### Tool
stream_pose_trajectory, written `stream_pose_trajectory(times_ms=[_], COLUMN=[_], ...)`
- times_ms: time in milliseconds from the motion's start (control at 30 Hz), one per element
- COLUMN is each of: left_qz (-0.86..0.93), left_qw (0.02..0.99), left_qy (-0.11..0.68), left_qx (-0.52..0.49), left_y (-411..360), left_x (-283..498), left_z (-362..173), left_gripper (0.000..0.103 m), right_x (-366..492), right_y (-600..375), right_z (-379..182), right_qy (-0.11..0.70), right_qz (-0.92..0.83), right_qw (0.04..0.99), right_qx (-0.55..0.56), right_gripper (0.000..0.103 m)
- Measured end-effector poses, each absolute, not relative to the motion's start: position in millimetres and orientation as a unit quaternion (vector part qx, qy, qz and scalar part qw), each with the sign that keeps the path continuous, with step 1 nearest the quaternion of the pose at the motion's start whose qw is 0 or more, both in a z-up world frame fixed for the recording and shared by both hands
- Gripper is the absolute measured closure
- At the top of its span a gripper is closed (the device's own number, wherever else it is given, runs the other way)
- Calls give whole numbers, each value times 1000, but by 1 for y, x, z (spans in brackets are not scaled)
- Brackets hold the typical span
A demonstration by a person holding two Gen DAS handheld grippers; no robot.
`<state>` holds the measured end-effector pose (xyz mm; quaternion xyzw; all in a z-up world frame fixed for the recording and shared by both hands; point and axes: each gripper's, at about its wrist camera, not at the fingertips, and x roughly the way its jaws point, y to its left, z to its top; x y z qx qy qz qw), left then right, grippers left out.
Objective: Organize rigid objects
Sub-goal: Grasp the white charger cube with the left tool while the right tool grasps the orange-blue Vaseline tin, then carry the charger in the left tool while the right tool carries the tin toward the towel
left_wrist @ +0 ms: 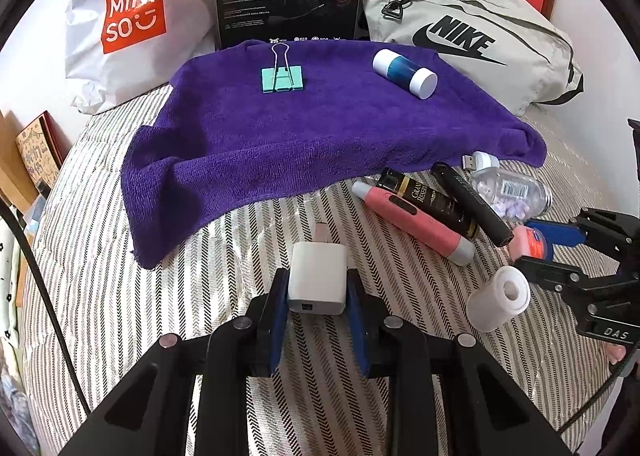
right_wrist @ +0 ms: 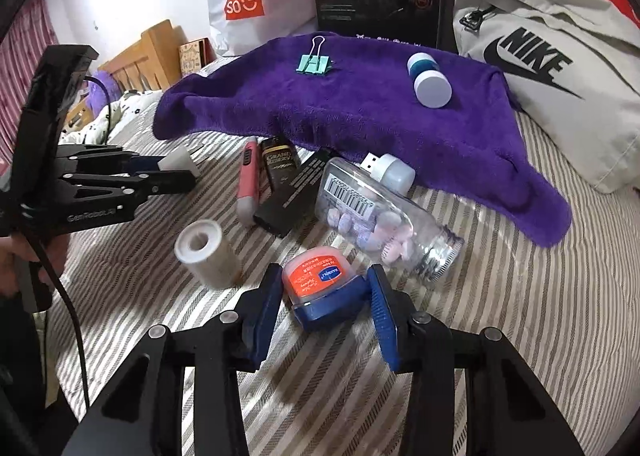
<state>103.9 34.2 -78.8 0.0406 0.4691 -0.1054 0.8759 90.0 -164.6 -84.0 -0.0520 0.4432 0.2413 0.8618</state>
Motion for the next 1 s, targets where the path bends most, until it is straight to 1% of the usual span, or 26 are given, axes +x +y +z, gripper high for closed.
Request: stream_pose_trajectory(times_ms=[233, 433, 600, 767, 800, 1000], left_qz=[-105, -101, -103, -97, -98, -99], left_qw=[879, 882, 885, 886, 886, 886], left_qy=[464, 458, 454, 452, 453, 452], left_qx=[35, 32, 13, 18, 19, 17], left_y=[35, 34, 35, 30, 30, 34], left_x=[103, 101, 102, 105, 105, 103], left_z=[-78, -79, -79, -79, -79, -75], left_gripper=[77, 77, 72, 72, 74, 75], right_x=[80, 72, 72, 75, 75, 75], right_y=[-194, -180, -183, -186, -188, -197], right_z=[-85, -88, -89, -88, -88, -84], right_qy=[456, 439, 438, 442, 444, 448], right_qz=[203, 182, 179, 184, 186, 190], right_qw=[866, 877, 879, 876, 875, 873], right_qx=[-25, -73, -66, -51, -46, -27], right_gripper=[60, 59, 59, 60, 60, 60])
